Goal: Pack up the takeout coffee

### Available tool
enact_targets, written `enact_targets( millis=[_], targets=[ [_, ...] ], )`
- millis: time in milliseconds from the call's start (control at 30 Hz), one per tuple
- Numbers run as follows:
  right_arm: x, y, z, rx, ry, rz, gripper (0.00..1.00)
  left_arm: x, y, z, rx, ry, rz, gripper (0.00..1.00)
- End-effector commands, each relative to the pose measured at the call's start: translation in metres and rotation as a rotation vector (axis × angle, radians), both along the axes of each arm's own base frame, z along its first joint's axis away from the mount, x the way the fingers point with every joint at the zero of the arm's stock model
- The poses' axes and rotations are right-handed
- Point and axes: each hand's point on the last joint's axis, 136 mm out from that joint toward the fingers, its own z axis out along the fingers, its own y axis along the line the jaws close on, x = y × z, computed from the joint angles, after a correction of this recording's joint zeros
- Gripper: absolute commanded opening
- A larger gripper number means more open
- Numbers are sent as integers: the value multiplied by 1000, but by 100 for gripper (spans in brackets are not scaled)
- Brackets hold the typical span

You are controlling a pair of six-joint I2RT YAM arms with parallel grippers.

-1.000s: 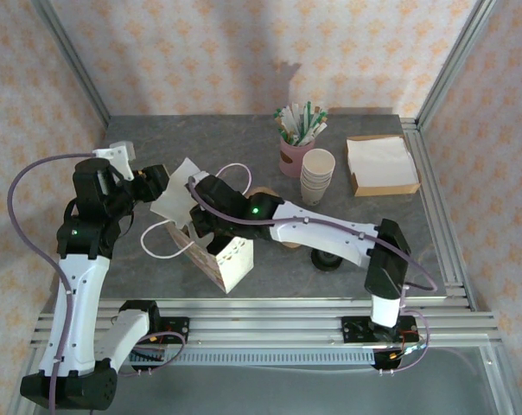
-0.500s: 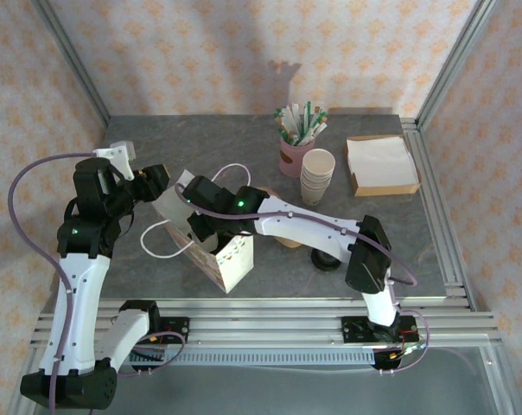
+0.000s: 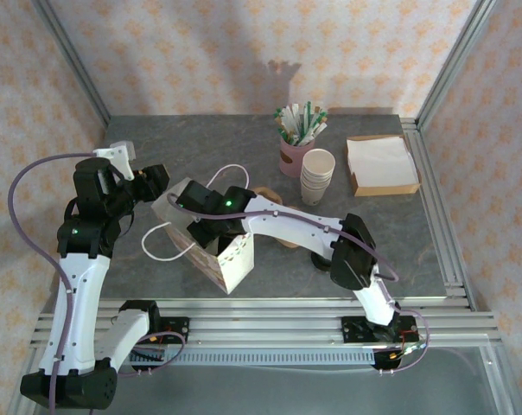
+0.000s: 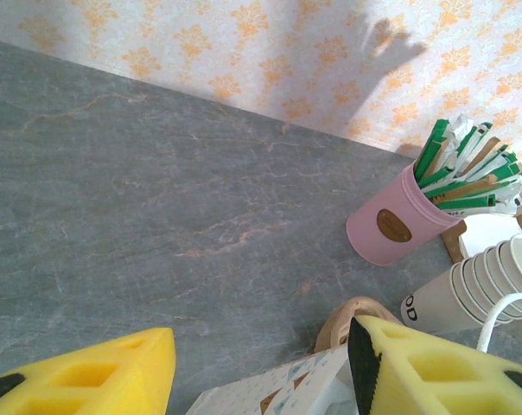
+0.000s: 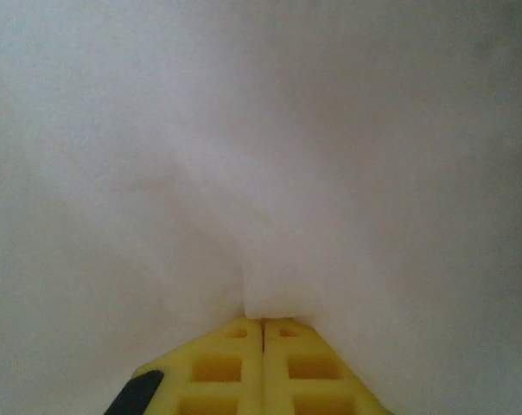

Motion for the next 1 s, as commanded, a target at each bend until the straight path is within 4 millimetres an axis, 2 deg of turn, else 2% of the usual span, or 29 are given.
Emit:
enact_targets(
  millis=[0, 767, 967],
  targets=[
    [2, -5, -6, -37, 32, 12, 0, 0, 2, 4, -1, -13, 7, 56],
    [7, -8, -34, -173, 114, -13, 0, 1, 3, 2, 0, -9, 5, 56],
    [9, -1, -24, -131, 111, -27, 1, 1, 4, 3, 1, -8, 11, 56]
  ],
)
